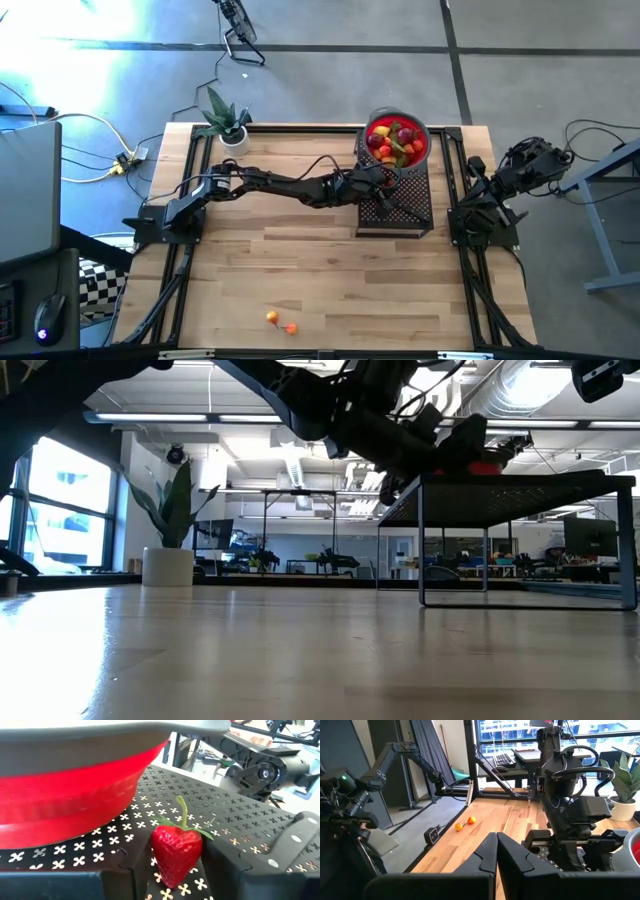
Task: Pick & Place Fruit
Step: Put the strawberry into the strainer bowl on the shelf
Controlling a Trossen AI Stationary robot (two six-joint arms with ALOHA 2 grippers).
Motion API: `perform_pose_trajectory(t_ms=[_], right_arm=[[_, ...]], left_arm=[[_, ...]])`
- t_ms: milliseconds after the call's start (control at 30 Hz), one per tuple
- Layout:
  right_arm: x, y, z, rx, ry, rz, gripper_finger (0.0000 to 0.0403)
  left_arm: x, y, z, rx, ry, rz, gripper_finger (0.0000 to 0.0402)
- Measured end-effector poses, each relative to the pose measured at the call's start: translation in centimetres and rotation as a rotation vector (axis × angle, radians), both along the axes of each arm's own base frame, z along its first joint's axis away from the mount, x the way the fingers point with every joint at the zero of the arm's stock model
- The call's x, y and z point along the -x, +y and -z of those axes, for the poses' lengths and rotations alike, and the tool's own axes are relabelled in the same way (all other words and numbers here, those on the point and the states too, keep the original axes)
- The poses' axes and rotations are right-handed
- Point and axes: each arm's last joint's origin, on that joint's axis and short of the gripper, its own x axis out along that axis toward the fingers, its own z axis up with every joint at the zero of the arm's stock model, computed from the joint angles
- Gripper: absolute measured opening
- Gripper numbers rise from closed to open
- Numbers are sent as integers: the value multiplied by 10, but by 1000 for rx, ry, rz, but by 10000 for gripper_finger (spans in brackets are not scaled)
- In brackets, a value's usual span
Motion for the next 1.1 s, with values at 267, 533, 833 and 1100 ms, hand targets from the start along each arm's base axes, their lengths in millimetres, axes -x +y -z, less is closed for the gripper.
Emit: perform_pose_trajectory(t_ms=[267, 533, 833, 1100], right_arm=[[0, 0, 0, -2, 1, 0, 3], [0, 0, 0, -2, 1, -1, 3], [0, 0, 0, -1, 0, -1, 3], [0, 0, 0, 0, 0, -2, 3]], left_arm=[[0, -7, 0, -12, 4, 22, 144], [3, -15, -8, -17, 7, 50, 145], [7, -18, -26, -74, -8, 60, 145], [7, -18, -42, -102, -31, 63, 145]])
